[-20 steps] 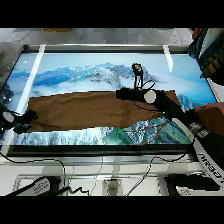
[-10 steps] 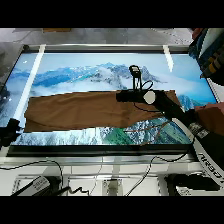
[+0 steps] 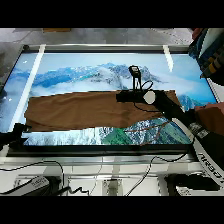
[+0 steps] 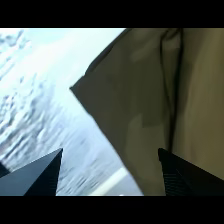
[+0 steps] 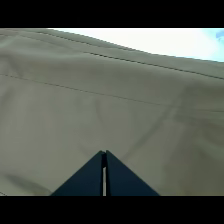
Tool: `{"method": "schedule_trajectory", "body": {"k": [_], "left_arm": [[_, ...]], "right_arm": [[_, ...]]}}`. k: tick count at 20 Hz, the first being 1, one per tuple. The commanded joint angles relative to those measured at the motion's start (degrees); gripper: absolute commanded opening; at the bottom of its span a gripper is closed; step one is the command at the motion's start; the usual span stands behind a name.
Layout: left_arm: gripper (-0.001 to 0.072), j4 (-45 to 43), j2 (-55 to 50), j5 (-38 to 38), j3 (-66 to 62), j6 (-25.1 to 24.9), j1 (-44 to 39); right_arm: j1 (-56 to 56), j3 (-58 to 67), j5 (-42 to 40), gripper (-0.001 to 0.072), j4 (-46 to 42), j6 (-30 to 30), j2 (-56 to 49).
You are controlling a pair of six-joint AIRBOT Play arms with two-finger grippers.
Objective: Fold the clothes and pants, and hang the long-sleeved shirts on hangers.
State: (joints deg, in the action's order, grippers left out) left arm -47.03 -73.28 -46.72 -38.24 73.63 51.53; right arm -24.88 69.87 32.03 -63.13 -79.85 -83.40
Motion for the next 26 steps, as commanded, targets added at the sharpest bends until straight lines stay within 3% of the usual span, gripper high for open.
{"method": "schedule_trajectory", "body": {"k": [1,2,4,7,11,14,18,19,20,21,23,26], "left_arm": [[0.053,6.84,-3.93,5.73,0.31,-3.39,0.22],[0.0556,6.82,-4.83,6.29,0.28,-3.41,0.0],[0.0713,7.32,-6.19,7.96,0.24,-4.42,-0.87],[0.0713,12.17,-6.49,10.64,0.17,-11.17,-3.63],[0.0712,17.59,-6.49,19.17,0.02,-12.7,-9.49],[0.0712,17.53,-6.49,21.57,-1.29,-17.73,-14.67],[0.0683,17.57,-9.18,28.5,-3.48,-16.61,-18.71],[0.0631,17.55,-10.75,28.5,-4.48,-14.34,-18.69],[0.052,17.55,-12.0,28.55,-5.44,-12.22,-18.69],[0.038,17.55,-12.74,28.52,-6.32,-11.89,-18.67],[0.0017,17.51,-12.52,28.46,-7.98,-12.41,-18.71],[0.0021,17.51,-10.47,26.4,-10.73,-16.02,-19.1]], "right_arm": [[-0.04,0.0,-0.09,0.0023,-0.07,0.02,0.0],[-0.04,0.0,-0.15,0.0023,-0.11,0.04,0.0],[-0.04,0.0,-0.17,0.0023,-0.11,0.04,0.0],[-0.04,0.0,-0.17,0.0023,-0.11,0.04,0.0],[-0.04,0.0,-0.15,0.0024,-0.09,0.02,0.0],[-0.04,0.0,-0.17,0.0023,-0.09,0.02,0.0],[-0.04,0.0,-0.11,0.0024,0.96,-0.04,0.0],[-0.04,0.0,-0.11,0.0024,1.88,-0.04,0.0],[-0.04,0.02,-0.13,0.0024,2.67,-0.04,0.0],[-0.04,0.02,-0.2,0.0023,3.56,-0.2,-0.02],[-0.04,0.0,-1.62,0.0023,4.98,-0.48,-0.09],[-0.04,1.01,-6.86,0.0021,9.2,-0.63,-1.27]]}}
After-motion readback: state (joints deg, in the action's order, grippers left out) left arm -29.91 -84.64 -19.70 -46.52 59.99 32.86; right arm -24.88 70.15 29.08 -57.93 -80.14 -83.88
